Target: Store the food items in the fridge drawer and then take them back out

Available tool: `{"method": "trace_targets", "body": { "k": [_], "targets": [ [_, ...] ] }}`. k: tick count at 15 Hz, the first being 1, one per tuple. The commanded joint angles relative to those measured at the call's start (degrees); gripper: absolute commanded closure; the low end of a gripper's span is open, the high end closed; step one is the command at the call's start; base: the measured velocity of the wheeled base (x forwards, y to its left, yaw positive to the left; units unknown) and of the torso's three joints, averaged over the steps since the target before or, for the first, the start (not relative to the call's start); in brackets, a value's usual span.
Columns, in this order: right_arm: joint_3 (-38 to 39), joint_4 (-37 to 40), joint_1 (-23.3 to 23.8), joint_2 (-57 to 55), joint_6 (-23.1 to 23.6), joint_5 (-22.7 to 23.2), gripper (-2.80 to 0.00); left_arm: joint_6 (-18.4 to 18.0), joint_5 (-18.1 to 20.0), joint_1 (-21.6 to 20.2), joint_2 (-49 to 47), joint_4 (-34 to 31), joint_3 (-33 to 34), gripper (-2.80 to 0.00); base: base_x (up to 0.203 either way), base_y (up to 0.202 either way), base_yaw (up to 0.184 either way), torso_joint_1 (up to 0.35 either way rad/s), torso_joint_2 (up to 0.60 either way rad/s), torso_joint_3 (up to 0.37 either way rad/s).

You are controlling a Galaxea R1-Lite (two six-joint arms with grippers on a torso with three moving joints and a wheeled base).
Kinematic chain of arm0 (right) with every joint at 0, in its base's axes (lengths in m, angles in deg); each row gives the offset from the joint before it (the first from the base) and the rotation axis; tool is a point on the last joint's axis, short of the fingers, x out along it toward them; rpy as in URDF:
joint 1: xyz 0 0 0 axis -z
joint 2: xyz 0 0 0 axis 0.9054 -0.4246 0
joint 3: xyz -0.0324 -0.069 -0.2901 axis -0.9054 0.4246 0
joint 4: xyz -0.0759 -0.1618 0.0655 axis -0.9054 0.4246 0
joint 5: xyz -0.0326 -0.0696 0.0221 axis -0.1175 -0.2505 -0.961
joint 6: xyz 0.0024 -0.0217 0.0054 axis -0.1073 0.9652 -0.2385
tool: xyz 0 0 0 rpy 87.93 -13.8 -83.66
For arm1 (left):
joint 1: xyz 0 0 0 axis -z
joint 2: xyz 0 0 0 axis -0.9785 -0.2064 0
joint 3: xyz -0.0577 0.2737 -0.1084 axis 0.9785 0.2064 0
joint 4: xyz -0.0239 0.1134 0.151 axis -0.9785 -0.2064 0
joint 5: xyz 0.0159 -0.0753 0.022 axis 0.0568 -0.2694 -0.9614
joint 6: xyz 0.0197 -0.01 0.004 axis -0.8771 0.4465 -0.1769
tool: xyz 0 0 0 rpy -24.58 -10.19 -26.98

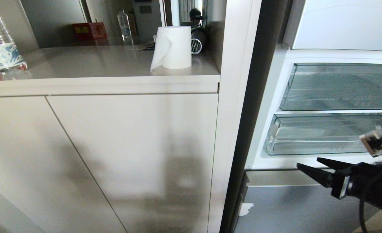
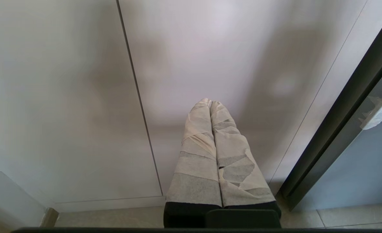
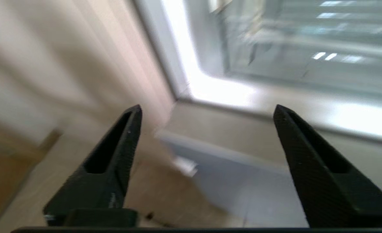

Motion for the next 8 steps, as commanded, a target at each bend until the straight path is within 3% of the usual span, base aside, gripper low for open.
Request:
{"method": "trace_targets", "body": {
  "k": [1, 3, 8],
  "targets": [
    [-0.57, -6.92, -2.37, -9.65, 0.18, -4.06, -2.80, 0.01, -0.05, 0.00, 0.02, -0.02, 0.00, 0.00, 0.000, 0.000, 0.000, 0.000, 0.00, 0.000],
    [-0.86, -13.43, -5.70, -14.02, 0.41, -11.58, -2.80, 0.01, 0.01, 0.00, 0.02, -0.02, 0.00, 0.00, 0.000, 0.000, 0.000, 0.000, 0.00, 0.000],
    [-1.63, -27.41, -10.73, -21.28, 0.58, -22.87, -2.80, 0.01, -0.04, 0.00, 0.02, -0.02, 0.00, 0.00, 0.000, 0.000, 0.000, 0.000, 0.00, 0.000]
  ]
}}
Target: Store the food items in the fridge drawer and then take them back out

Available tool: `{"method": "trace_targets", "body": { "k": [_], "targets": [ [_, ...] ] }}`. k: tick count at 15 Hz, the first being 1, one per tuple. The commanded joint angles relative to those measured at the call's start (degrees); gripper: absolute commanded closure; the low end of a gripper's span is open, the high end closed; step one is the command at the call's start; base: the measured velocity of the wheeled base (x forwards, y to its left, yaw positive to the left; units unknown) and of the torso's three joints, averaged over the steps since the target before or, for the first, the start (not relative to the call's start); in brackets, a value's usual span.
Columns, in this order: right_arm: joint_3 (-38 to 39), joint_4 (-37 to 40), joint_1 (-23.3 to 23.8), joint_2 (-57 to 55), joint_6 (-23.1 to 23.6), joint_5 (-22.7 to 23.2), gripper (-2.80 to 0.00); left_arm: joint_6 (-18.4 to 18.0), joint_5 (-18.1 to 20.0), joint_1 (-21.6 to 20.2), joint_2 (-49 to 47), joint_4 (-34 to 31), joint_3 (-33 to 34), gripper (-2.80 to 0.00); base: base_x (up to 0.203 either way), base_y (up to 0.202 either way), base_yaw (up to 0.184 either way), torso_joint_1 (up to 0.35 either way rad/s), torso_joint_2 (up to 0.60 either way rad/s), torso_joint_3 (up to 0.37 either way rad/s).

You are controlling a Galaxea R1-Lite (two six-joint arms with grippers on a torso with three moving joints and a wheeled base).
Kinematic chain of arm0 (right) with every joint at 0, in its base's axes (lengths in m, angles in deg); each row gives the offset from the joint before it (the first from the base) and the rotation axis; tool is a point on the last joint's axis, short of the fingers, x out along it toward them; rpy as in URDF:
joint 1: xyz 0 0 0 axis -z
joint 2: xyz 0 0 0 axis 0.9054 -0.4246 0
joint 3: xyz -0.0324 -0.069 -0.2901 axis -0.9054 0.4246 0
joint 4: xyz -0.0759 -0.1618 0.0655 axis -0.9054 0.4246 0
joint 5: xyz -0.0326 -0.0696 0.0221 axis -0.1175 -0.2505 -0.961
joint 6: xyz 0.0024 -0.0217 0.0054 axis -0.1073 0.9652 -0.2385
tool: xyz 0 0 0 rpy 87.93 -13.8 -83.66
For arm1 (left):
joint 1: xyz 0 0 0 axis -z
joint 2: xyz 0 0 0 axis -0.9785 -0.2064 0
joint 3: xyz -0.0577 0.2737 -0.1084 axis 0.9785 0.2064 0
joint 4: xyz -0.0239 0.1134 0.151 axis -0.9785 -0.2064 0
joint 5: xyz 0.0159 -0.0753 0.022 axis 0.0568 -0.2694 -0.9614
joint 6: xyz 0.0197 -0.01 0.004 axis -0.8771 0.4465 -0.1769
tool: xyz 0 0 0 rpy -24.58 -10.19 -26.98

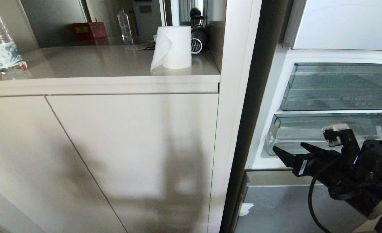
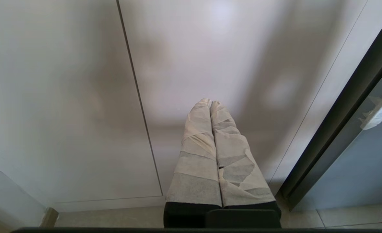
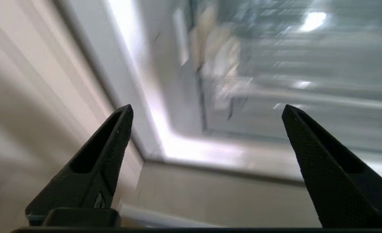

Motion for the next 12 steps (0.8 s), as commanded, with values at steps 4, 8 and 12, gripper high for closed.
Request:
{"method": "trace_targets", "body": {
  "k": [4, 8, 12],
  "targets": [
    [-1.14, -4.84, -0.60, -5.00, -0.08, -4.85, -2.80, 0.01, -0.03, 0.00, 0.02, -0.01, 0.00, 0.00, 0.000, 0.000, 0.000, 0.000, 0.00, 0.000],
    [-4.48, -5.24, -0.65, -6.62, -0.25, -4.99, -2.80, 0.01, 0.03, 0.00, 0.02, -0.01, 0.00, 0.00, 0.000, 0.000, 0.000, 0.000, 0.00, 0.000],
    [-7.11, -5.23, -0.63, -7.66, -0.58, -6.45, -2.80, 0.01, 0.03, 0.00, 0.02, -0.01, 0.00, 0.00, 0.000, 0.000, 0.000, 0.000, 0.00, 0.000]
  ]
}}
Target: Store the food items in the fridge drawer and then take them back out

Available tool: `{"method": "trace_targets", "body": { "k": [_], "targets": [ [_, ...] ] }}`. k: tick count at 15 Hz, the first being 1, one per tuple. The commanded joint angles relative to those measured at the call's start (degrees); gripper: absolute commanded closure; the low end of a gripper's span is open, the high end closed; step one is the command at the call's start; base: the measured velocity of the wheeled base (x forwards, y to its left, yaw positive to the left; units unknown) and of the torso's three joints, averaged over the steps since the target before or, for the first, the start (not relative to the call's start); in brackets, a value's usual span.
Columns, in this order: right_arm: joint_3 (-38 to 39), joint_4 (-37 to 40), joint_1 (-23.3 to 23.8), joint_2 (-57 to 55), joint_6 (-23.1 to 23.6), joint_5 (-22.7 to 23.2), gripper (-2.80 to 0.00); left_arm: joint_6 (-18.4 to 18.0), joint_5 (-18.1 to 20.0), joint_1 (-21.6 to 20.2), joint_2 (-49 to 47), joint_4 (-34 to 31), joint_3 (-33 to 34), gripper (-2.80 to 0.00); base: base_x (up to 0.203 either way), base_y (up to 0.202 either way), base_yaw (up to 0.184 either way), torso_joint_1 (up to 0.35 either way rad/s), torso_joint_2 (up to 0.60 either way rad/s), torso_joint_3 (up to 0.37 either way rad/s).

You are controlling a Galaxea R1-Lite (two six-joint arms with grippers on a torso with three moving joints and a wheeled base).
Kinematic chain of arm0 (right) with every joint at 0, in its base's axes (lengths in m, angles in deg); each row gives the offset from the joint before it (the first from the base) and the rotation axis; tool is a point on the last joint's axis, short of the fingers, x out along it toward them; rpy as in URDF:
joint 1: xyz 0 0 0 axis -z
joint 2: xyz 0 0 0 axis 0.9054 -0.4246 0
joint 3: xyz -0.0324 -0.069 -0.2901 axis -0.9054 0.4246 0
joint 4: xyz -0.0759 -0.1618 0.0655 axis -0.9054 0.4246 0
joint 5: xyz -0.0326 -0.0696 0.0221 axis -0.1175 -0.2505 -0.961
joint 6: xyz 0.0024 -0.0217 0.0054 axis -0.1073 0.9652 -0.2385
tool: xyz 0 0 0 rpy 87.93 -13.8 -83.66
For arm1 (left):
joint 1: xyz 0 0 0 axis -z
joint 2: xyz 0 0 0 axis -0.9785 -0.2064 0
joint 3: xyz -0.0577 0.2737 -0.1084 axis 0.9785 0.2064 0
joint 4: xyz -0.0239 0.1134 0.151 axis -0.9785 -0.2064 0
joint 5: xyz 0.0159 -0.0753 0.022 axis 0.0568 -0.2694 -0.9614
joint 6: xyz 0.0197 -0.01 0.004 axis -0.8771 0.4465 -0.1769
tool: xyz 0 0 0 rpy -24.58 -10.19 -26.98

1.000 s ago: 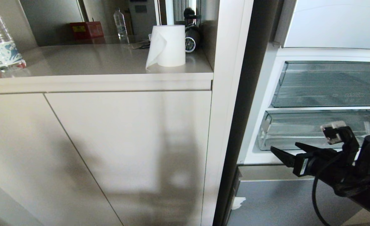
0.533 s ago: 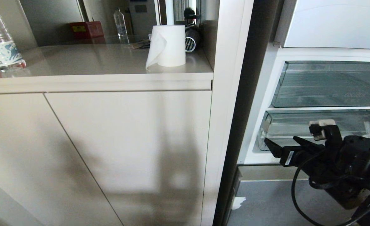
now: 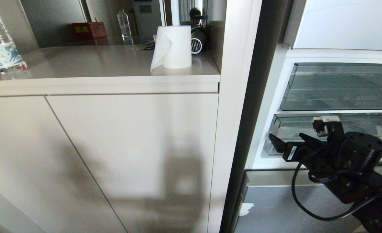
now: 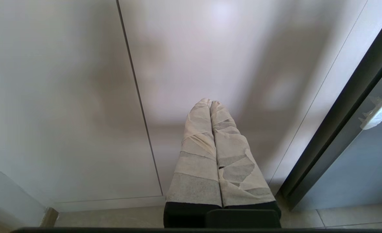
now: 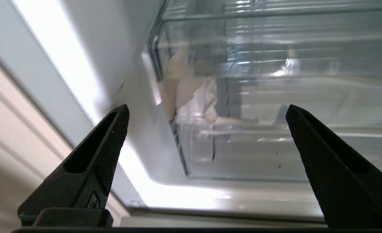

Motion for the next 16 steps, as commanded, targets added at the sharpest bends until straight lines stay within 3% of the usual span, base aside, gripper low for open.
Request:
{"method": "trace_targets", "body": {
  "k": [1, 16],
  "targets": [
    [-1.14, -0.49, -0.08, -0.83, 0.02, -0.25, -2.80, 0.01, -0.06, 0.00, 0.02, -0.02, 0.00, 0.00, 0.000, 0.000, 0.000, 0.000, 0.00, 0.000],
    [-5.29, -0.49, -0.09, -4.79, -0.06, -0.87, -2.80, 0.01, 0.01, 0.00, 0.02, -0.02, 0.00, 0.00, 0.000, 0.000, 0.000, 0.000, 0.00, 0.000]
  ]
}}
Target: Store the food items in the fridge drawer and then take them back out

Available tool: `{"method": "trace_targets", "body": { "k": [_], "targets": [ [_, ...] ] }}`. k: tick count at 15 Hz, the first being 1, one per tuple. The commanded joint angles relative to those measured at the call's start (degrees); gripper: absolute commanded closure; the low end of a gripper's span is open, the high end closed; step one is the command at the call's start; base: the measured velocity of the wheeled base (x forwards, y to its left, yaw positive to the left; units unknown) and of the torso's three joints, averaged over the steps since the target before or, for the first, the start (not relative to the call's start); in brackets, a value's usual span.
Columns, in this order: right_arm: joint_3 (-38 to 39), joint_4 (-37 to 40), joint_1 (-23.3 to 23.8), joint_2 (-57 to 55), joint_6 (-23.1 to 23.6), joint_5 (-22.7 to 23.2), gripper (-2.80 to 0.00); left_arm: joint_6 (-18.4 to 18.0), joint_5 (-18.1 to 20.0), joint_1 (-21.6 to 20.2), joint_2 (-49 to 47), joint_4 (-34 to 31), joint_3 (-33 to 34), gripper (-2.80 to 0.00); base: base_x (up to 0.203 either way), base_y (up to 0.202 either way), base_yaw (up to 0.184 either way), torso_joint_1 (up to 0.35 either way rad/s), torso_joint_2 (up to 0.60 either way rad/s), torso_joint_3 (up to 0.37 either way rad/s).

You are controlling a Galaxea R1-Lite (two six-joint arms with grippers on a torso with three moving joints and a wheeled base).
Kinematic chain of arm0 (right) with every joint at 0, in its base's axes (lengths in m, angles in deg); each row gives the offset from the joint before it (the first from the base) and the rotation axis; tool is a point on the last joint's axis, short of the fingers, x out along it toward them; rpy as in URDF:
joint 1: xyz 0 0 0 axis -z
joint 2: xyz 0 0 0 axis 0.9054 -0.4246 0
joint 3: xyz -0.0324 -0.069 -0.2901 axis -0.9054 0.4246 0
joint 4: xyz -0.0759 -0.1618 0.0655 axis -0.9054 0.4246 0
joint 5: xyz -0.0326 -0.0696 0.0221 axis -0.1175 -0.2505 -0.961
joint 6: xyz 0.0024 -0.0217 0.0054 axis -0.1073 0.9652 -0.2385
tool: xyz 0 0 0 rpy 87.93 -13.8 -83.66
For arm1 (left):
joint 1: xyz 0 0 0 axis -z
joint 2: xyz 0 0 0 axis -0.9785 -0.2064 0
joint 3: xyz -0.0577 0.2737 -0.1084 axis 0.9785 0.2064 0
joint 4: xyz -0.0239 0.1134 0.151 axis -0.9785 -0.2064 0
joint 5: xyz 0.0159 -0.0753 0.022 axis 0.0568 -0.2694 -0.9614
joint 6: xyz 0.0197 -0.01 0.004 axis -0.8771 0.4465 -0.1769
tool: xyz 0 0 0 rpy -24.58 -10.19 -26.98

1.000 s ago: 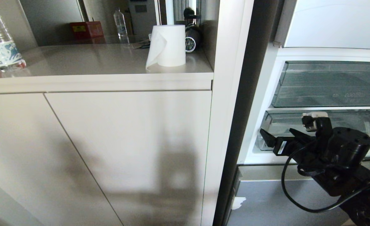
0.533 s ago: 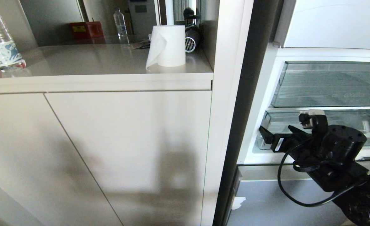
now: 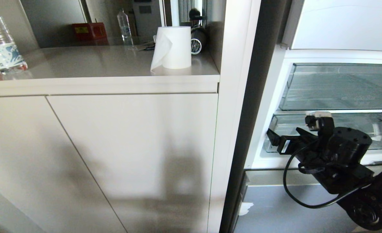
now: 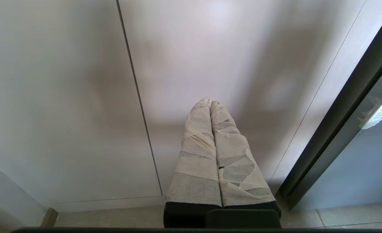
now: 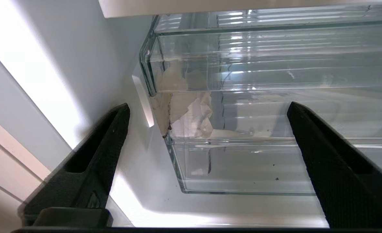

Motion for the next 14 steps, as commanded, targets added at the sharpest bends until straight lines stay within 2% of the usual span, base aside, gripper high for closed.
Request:
{"method": "trace_targets", "body": {
  "k": [1, 8, 14],
  "targets": [
    [-0.22, -0.33, -0.11, -0.33, -0.07, 0.01, 0.00, 0.01, 0.01, 0.00, 0.02, -0.02, 0.00, 0.00, 0.000, 0.000, 0.000, 0.000, 0.00, 0.000],
    [-1.27, -0.24, -3.97, -0.33, 0.27, -1.13, 0.00, 0.01, 0.01, 0.00, 0.02, -0.02, 0.00, 0.00, 0.000, 0.000, 0.000, 0.000, 0.00, 0.000],
    [1.65, -0.35, -4.35, 1.72, -0.04, -1.97, 0.00, 0.01, 0.01, 0.00, 0.02, -0.02, 0.00, 0.00, 0.000, 0.000, 0.000, 0.005, 0.00, 0.001]
  ]
}}
